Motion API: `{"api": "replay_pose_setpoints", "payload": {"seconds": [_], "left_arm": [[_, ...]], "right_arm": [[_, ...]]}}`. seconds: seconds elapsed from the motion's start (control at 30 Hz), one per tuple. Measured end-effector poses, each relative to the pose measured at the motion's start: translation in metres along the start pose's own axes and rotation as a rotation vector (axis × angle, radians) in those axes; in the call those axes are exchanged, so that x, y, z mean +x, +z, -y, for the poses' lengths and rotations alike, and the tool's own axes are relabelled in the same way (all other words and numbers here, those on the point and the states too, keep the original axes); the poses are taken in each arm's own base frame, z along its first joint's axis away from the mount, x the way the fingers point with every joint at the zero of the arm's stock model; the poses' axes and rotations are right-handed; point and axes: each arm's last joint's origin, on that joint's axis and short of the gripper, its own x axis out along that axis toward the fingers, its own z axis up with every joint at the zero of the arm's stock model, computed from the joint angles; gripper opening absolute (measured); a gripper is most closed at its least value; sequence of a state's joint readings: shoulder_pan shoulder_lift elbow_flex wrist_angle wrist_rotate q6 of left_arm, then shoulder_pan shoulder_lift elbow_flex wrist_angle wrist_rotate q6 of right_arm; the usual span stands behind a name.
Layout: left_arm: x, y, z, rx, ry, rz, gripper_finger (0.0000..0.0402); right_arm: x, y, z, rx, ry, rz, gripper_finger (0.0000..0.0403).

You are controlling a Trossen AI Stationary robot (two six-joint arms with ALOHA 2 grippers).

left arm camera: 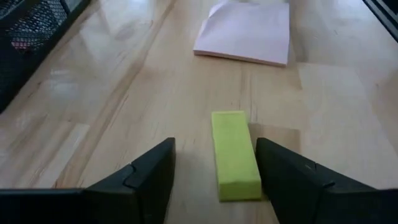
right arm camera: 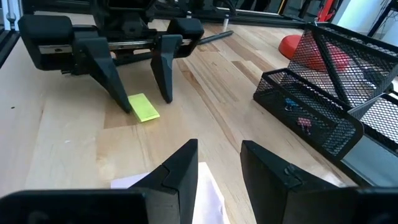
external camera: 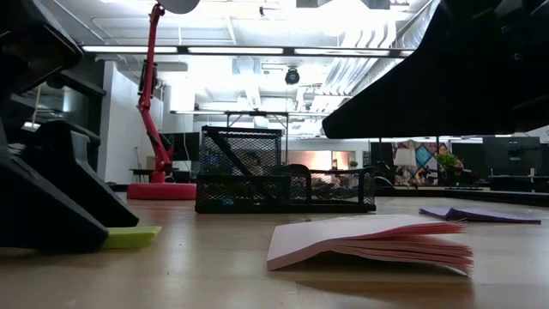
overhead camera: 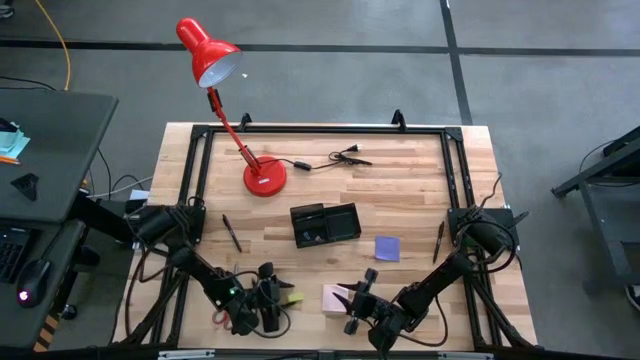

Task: Pick and place office supplies into organizer
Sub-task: Put the yellow eraser into the black desk organizer

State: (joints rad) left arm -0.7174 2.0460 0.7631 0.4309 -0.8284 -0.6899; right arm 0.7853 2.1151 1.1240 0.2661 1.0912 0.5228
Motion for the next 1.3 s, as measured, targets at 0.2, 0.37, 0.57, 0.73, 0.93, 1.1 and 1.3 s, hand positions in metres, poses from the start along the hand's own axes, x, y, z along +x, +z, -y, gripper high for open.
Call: {"api": "replay_pose_setpoints", "payload": {"seconds": [0.2, 0.37, 0.57, 0.73, 0.93, 1.1, 1.3], "left_arm": [[0.0009, -0.0021, -0.0009, -0.037, 0.022, 0.01, 0.0169], [0.0013, -0.0023, -0.0018, -0.038, 0.027, 0.007, 0.0101], [0.0008, -0.0024, -0.0017, -0.04, 0.036, 0.019, 0.0035], [0.0006, -0.0016, -0.0006, -0.037, 0.046, 0.049, 0.0037], [0.0006, 0.0006, 0.0011, -0.024, 0.034, 0.073, 0.0055], [0.0002, 0.0017, 0.0022, -0.015, 0.03, 0.086, 0.0034], [-0.0022, 0.0011, 0.0043, -0.016, 0.028, 0.1, 0.0034]], "right_arm": [[0.0, 0.0001, 0.0, -0.003, 0.0, 0.0, 0.0114], [0.0, 0.0001, 0.0, -0.004, 0.0, 0.0, 0.0114], [0.0, 0.0, 0.0, -0.005, 0.0, 0.0, 0.0114], [0.0, 0.0001, 0.0, -0.005, -0.001, 0.0, 0.0114], [0.0, 0.0, 0.0001, -0.006, -0.001, 0.0, 0.0114], [0.0, 0.0001, 0.0, -0.006, -0.002, 0.001, 0.0114], [0.0, -0.0004, 0.0003, -0.01, -0.004, -0.001, 0.0114]]}}
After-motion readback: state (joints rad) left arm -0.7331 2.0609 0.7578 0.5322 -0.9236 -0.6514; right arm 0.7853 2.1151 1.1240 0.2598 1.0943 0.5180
